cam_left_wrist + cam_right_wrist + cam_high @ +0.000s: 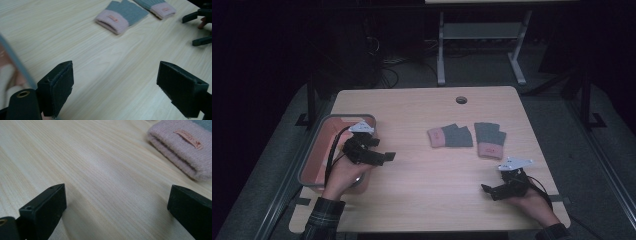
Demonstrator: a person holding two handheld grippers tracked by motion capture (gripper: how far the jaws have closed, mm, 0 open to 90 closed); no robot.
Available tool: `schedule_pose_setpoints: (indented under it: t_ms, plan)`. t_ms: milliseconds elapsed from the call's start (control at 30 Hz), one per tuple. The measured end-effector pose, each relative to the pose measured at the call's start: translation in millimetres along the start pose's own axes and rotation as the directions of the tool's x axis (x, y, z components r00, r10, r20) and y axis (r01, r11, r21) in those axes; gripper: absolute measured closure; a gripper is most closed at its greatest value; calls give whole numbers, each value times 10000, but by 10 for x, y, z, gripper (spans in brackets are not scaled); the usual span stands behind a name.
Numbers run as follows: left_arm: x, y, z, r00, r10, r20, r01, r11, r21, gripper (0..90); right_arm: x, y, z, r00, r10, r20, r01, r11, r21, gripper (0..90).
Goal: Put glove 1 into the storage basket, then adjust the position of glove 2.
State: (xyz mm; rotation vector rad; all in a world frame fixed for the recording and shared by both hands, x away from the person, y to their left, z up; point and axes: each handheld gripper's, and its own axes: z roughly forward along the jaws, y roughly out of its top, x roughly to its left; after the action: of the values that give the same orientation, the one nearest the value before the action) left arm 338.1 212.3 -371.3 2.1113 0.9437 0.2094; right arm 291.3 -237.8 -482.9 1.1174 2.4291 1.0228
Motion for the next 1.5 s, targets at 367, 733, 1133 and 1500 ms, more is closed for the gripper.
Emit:
schedule_pose_setpoints:
  t_ms: [367, 733, 1133, 1500]
  plan:
    - [-379, -137, 264, 9969, 730, 279, -727, 9973, -103, 136, -4, 15, 16, 9999, -80, -61, 80, 10000, 2, 18]
    - [-681, -368, 561, 9884, 1441, 477, -1464, 9881, 475, 138, -4, 15, 16, 9999, -80, -62, 80, 10000, 0, 18]
    - [-637, -608, 770, 9870, 1603, 122, -1608, 9838, 788, 137, -6, 15, 15, 9999, -97, -78, 97, 10000, 1, 18]
    - [-537, -739, 851, 9843, 1765, 92, -1768, 9822, 635, 126, -38, 231, -161, 9998, -63, 182, 75, 9977, -666, 207]
